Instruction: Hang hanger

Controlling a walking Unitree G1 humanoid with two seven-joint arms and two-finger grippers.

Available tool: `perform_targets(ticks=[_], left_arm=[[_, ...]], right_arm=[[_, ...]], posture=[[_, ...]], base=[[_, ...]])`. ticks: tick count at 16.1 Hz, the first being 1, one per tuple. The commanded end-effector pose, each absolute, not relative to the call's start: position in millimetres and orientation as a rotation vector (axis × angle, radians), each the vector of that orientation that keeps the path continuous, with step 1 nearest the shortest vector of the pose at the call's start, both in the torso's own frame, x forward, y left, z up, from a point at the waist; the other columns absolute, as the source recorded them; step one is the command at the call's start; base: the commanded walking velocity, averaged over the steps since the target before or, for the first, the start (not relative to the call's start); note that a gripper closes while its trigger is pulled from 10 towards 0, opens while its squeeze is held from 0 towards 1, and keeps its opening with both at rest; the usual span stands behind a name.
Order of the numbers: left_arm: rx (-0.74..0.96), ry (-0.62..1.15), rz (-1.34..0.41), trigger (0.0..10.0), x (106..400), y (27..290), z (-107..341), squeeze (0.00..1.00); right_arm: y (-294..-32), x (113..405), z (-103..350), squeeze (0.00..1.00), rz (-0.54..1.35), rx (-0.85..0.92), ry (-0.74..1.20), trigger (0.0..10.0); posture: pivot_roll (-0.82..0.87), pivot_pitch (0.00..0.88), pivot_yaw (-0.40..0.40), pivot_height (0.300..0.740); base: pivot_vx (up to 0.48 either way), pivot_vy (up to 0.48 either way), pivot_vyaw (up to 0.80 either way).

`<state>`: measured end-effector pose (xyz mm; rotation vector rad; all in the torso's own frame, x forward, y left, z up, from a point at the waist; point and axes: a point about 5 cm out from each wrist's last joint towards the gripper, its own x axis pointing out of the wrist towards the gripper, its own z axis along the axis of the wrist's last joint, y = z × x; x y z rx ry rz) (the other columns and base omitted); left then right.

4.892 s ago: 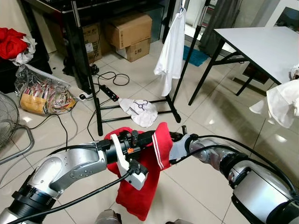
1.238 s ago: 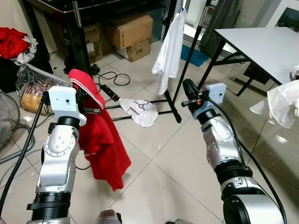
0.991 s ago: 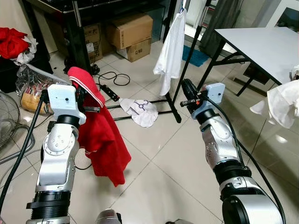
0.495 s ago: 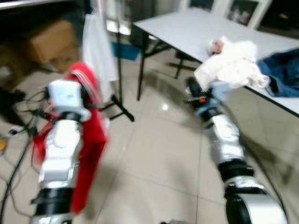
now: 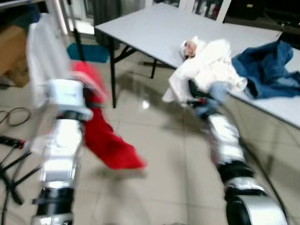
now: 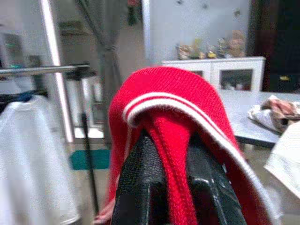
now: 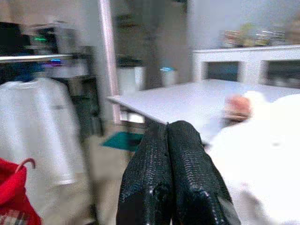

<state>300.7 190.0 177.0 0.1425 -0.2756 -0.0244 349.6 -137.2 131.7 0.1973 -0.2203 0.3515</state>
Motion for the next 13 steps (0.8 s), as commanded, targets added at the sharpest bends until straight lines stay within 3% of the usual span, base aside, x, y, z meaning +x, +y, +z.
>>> perform_targets(ticks=[1, 13], left_arm=[[0.16, -0.319, 0.004, 10.0, 298, 200, 188, 0.0], [0.176, -0.344, 0.002, 10.0, 300, 200, 196, 0.0]], right_arm=[[-121, 352, 140, 0.0, 0.4, 0.205, -0.245, 10.0], [-119, 360, 156, 0.0, 0.408, 0.199, -0.287, 10.0]], posture=[[0.13, 0.015, -0.041, 0.74], [0.13, 0.011, -0.042, 0.74]], base=[[0.48, 0.0, 0.0], [0.48, 0.0, 0.0]])
